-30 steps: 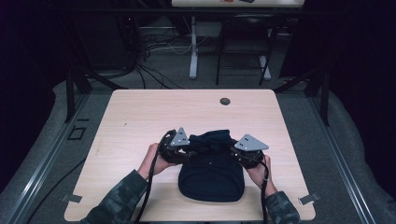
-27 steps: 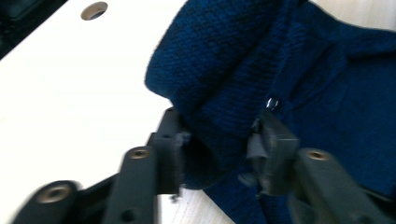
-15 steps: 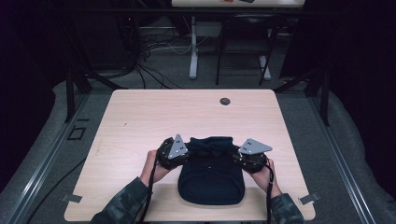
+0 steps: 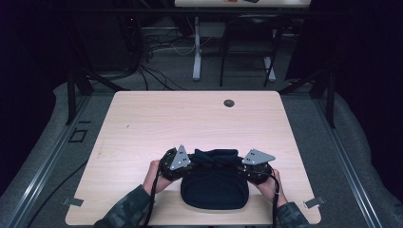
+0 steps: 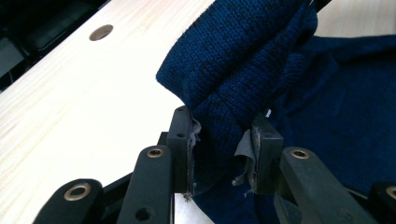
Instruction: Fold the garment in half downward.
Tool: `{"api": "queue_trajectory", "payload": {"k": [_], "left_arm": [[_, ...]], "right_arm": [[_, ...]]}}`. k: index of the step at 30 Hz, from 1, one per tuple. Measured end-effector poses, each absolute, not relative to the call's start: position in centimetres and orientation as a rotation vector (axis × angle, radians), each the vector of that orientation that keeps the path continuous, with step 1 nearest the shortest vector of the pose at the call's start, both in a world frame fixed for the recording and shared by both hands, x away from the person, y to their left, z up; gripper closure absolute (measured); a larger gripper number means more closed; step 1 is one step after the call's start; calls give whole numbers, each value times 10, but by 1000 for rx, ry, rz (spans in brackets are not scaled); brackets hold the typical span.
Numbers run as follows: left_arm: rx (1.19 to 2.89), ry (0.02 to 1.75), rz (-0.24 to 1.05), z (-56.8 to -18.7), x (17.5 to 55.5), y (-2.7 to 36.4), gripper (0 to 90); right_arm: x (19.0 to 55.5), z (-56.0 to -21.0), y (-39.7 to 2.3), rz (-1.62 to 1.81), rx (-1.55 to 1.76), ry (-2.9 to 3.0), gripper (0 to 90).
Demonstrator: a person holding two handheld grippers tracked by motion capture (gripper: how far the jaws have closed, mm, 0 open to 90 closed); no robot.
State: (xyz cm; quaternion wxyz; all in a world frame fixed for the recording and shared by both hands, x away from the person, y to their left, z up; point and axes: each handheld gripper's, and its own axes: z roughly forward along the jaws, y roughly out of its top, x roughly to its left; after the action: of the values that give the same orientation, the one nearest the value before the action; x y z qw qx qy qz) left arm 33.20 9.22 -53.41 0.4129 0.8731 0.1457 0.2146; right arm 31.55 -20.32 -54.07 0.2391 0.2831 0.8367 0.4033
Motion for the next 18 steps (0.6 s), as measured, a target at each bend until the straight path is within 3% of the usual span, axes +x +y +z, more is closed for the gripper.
{"api": "queue_trajectory", "payload": {"k": [9, 14, 18], "left_arm": [[2205, 345, 506, -537, 326, 93, 678], [2212, 353, 474, -539, 326, 93, 675], [2223, 349, 462, -540, 324, 91, 670]], "right_arm": [[308, -545, -205, 1103, 791, 2332, 717], [303, -543, -209, 1139, 848, 2352, 550], [296, -537, -212, 1157, 846, 2324, 544]]}}
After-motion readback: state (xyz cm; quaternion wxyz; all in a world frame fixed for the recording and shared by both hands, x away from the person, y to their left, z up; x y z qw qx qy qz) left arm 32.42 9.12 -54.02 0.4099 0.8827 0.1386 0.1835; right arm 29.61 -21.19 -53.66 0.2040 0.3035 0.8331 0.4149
